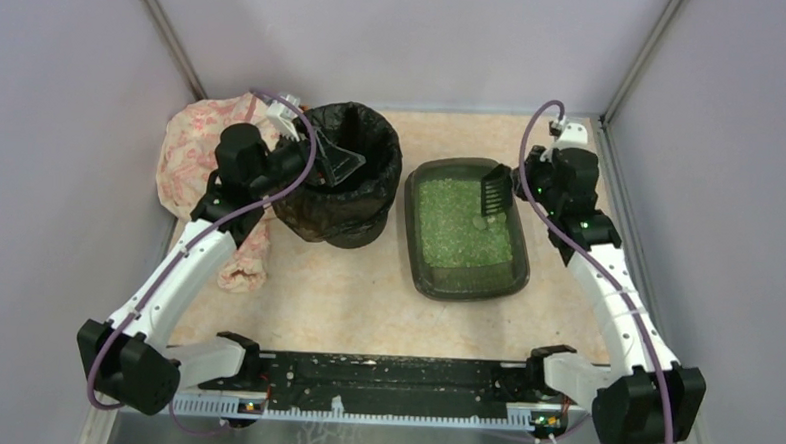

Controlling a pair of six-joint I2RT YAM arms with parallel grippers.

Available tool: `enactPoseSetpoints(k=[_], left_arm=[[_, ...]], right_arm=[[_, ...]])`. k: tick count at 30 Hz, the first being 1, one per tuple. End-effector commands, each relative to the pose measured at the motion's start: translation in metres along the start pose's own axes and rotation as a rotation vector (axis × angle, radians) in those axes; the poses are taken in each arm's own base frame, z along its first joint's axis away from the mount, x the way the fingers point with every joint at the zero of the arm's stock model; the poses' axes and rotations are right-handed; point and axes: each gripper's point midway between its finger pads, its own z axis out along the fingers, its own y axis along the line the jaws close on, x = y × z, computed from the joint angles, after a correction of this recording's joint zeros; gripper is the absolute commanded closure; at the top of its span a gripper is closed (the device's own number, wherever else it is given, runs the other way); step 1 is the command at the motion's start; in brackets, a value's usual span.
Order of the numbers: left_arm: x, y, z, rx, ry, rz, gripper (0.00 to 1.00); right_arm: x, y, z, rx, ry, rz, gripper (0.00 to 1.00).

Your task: Clean the litter box

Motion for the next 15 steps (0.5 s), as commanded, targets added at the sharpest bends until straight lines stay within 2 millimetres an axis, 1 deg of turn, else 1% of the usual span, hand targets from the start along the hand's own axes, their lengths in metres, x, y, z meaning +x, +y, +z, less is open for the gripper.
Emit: enactPoseSetpoints(k=[1, 5, 7, 10, 15], left_arm=[[-0.005, 0.000, 0.001, 0.012, -0.020, 0.011, 0.18], [-0.005, 0.001, 0.001, 0.007, -0.017, 0.019, 0.18], [-0.006, 0.001, 0.001, 0.007, -0.018, 0.021, 0.18], [-0.005, 0.001, 0.001, 0.007, -0.015, 0.020, 0.18], [-0.003, 0.000, 0.002, 0.016, -0.007, 0.017, 0.18]], right_arm=[[-0.001, -0.007, 0.005, 0.027, 0.065, -0.078, 1.00], [0.009, -0.004, 0.013, 0.005, 0.125, -0.128, 1.00], [0.012, -0.004, 0.016, 0.035, 0.140, -0.188, 1.00], [0.013, 0.004, 0.020, 0.071, 0.151, -0.272, 1.00], [0.019, 0.011, 0.038, 0.076, 0.176, -0.291, 1.00]])
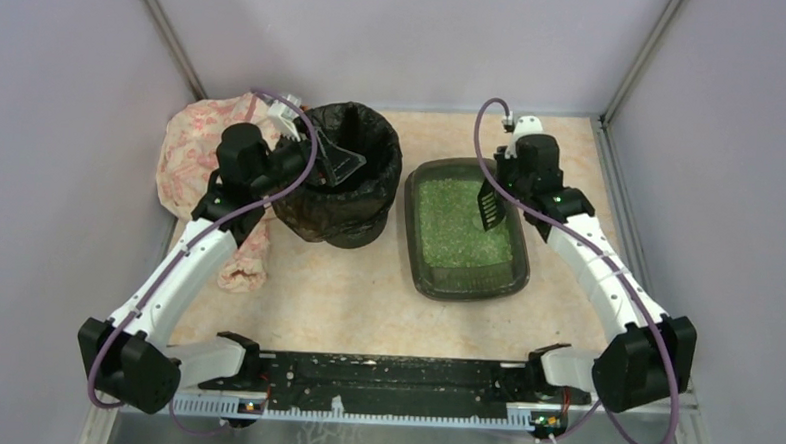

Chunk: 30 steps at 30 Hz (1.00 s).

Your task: Clean the litter box

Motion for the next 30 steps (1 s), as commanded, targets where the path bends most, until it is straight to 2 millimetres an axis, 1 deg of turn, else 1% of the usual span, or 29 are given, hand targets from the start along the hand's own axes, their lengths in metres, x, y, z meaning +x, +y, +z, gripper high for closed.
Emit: enactPoseSetpoints(k=[1, 5, 10, 13, 15, 20, 25, 30], left_arm=[[-0.005, 0.001, 0.001, 0.011, -0.013, 0.025, 0.18], [-0.009, 0.003, -0.001, -0.013, -0.025, 0.047, 0.18], [-0.008, 0.001, -0.001, -0.002, -0.018, 0.046, 0.18], [-0.009, 0.001, -0.001, 0.000, -0.019, 0.049, 0.18], [-0.009, 0.001, -0.002, -0.003, -0.021, 0.052, 0.18], [-0.009, 0.001, -0.001, -0.003, -0.020, 0.052, 0.18], [-0.008, 0.001, -0.001, -0.004, -0.019, 0.050, 0.18], [-0.009, 0.001, -0.002, -0.005, -0.021, 0.052, 0.18]], right_arm=[[-0.027, -0.004, 0.008, 0.051, -0.056, -0.034, 1.00], [-0.018, -0.006, 0.020, 0.065, -0.030, -0.035, 1.00], [-0.016, -0.008, 0.025, 0.080, -0.019, -0.044, 1.00], [-0.005, -0.004, 0.033, 0.057, 0.009, -0.042, 1.00], [0.004, 0.001, 0.037, 0.030, 0.023, -0.031, 1.00], [0.014, 0.020, 0.044, -0.060, 0.026, 0.030, 1.00], [0.014, 0.039, 0.049, -0.146, 0.017, 0.113, 1.00], [0.012, 0.049, 0.055, -0.232, 0.013, 0.246, 1.00]])
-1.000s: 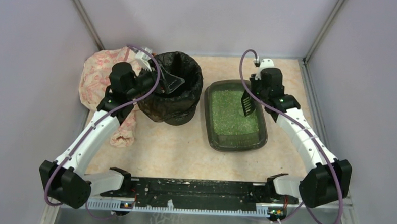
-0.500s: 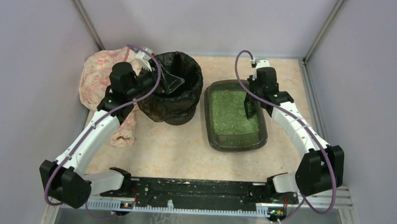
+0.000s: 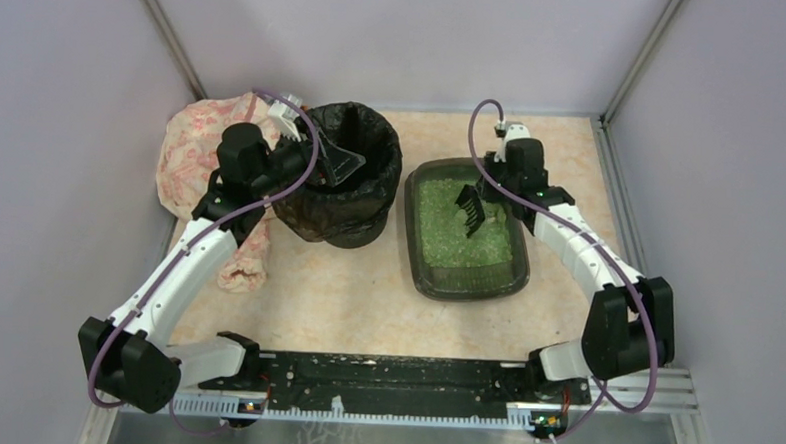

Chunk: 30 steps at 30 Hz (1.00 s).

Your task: Clean the litter box

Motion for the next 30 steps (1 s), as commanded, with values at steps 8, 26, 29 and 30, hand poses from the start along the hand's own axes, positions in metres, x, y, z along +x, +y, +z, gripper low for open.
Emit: enactPoseSetpoints(k=[8, 26, 29, 30], left_arm=[[-0.008, -0.002, -0.002, 0.009, -0.019, 0.022, 0.18], [-0.006, -0.001, -0.001, 0.009, -0.014, 0.018, 0.18], [-0.006, -0.001, -0.001, 0.010, -0.012, 0.017, 0.18], [-0.006, -0.001, -0.001, 0.010, -0.013, 0.018, 0.18]], right_arm=[[-0.002, 0.023, 0.020, -0.259, -0.053, 0.293, 1.00], [0.010, 0.023, 0.020, -0.456, -0.069, 0.540, 1.00], [-0.006, 0.014, 0.008, -0.433, -0.103, 0.522, 1.00], [-0.011, 0.010, 0.003, -0.430, -0.117, 0.522, 1.00]])
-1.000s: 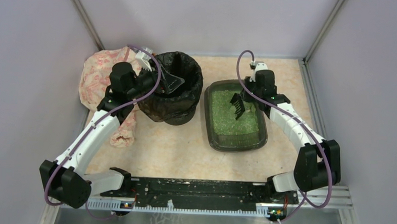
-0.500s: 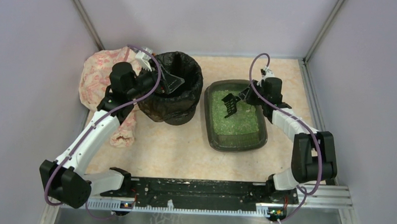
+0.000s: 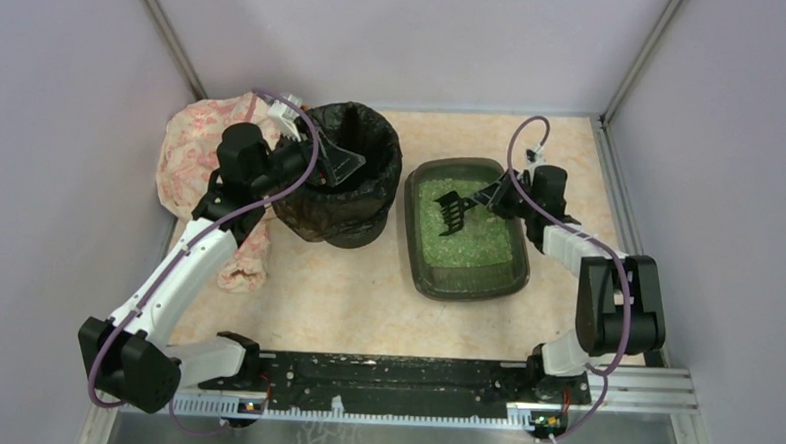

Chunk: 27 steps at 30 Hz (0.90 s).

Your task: Clean the litter box

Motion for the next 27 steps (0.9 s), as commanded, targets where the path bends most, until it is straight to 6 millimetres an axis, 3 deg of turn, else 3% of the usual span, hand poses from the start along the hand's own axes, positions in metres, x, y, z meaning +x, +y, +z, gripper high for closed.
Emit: enactPoseSetpoints(k=[1, 5, 13, 19, 23, 27], left_arm=[[-0.006, -0.002, -0.001, 0.012, -0.014, 0.019, 0.18], [-0.006, -0.002, -0.001, 0.017, -0.012, 0.018, 0.18], [-0.003, -0.003, 0.001, 0.026, -0.004, 0.009, 0.18], [-0.003, -0.002, 0.001, 0.023, -0.005, 0.009, 0.18], [-0.003, -0.002, 0.001, 0.022, -0.005, 0.011, 0.18], [-0.003, -0.002, 0.001, 0.023, -0.003, 0.010, 0.18]], right_arm=[[-0.041, 0.042, -0.030, -0.113, -0.077, -0.042, 1.00], [-0.055, 0.035, -0.047, -0.115, -0.115, -0.030, 1.00], [-0.062, 0.027, -0.072, -0.146, -0.152, 0.010, 1.00], [-0.068, 0.015, -0.097, -0.299, -0.211, 0.143, 1.00], [-0.065, 0.004, -0.102, -0.313, -0.219, 0.172, 1.00], [-0.068, 0.008, -0.106, -0.342, -0.254, 0.185, 1.00]])
